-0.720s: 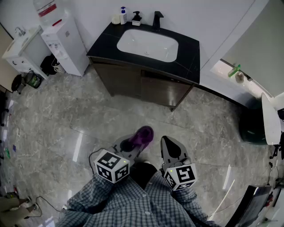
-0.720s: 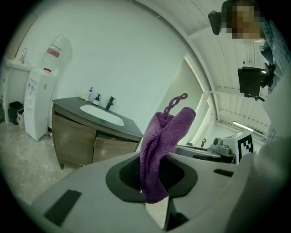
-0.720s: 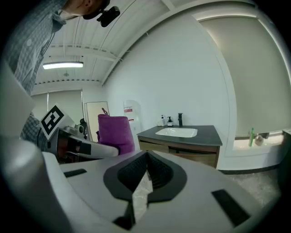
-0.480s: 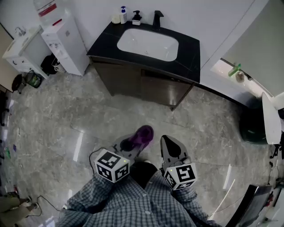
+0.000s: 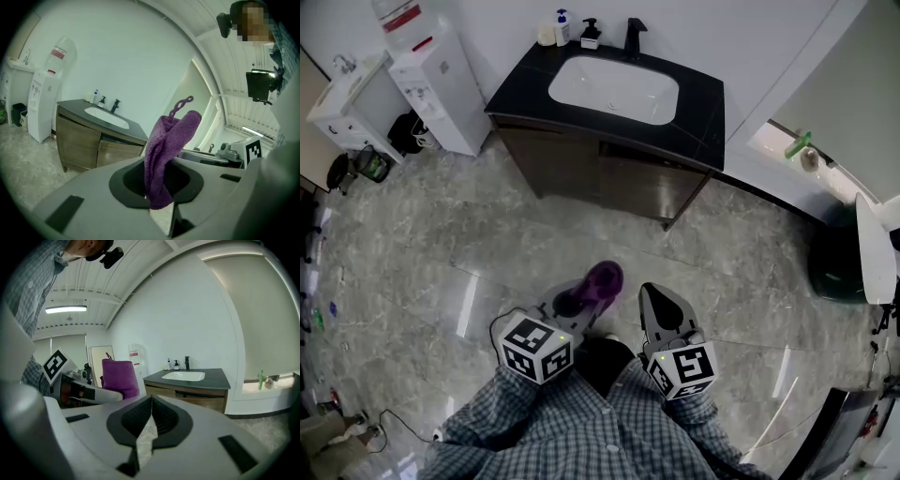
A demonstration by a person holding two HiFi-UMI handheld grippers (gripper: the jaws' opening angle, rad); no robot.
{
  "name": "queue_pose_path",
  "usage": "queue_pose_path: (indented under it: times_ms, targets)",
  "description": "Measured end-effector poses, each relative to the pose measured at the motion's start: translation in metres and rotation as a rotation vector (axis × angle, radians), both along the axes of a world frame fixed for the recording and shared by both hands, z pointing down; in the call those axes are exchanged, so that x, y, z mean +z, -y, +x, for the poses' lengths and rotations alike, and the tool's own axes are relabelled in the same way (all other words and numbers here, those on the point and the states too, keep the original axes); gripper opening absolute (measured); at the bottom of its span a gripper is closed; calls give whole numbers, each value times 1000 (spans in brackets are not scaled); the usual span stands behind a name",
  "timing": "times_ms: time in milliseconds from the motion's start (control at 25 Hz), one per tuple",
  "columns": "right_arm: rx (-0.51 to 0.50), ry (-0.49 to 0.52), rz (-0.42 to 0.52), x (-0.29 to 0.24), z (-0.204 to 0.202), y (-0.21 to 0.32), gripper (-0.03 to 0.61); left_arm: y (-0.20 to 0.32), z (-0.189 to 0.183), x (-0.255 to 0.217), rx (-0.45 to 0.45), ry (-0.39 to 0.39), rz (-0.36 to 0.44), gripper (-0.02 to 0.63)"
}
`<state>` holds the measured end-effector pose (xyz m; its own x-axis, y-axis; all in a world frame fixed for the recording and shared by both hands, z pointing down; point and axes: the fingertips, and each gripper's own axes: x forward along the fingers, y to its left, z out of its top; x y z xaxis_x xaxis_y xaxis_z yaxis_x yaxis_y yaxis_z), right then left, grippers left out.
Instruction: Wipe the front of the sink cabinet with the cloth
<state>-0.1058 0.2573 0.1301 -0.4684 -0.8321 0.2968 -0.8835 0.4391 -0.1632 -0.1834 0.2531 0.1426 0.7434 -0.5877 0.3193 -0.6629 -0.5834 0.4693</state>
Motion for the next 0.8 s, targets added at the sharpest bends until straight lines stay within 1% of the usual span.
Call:
queue_pose_path:
  times_ms: [200,440,600,800]
  targets:
    - [-3,0,-5,3,8,-6,18,1,-8,3,-59,-7,-17,69]
    - [-13,12,-29,17,23,-16,18,-2,-6,8,-124,-10,-36,69]
    - [-24,21,-53,26,34,-27,18,-12,2,16,-144,1,-62,69]
    - [-30,21,-69,35,50,-38,18,-22,15,19,-168,-1,-59,69]
